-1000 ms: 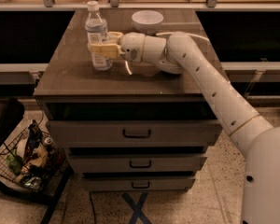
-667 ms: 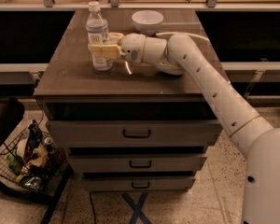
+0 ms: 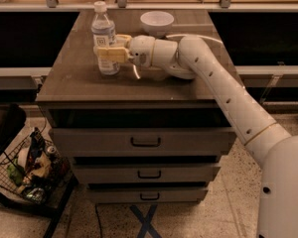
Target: Place blue plastic bottle upright
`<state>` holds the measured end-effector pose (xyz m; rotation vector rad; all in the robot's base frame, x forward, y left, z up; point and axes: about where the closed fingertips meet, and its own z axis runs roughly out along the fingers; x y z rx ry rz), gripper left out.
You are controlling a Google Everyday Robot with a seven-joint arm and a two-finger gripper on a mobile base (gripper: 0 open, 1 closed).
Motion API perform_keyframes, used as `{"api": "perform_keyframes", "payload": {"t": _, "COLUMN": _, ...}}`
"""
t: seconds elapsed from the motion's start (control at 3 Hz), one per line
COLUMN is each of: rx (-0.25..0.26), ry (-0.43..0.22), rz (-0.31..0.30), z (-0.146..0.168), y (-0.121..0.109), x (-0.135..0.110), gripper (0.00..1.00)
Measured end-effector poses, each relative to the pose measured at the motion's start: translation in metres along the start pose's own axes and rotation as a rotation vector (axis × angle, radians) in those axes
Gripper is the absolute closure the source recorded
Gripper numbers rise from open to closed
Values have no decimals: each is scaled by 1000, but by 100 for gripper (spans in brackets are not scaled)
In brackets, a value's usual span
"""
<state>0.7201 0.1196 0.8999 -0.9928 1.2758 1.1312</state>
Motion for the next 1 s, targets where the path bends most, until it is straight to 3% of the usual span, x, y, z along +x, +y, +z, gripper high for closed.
{"api": "perform_keyframes", "payload": {"t": 0.67, "rx": 0, "ry": 0, "rz": 0, "z": 0, "y": 0, "x": 0, "gripper": 12}}
{"api": "perform_keyframes", "payload": {"t": 1.0, "rx": -5, "ry": 0, "rz": 0, "z": 3, "y": 2, "x": 0, "gripper": 0}}
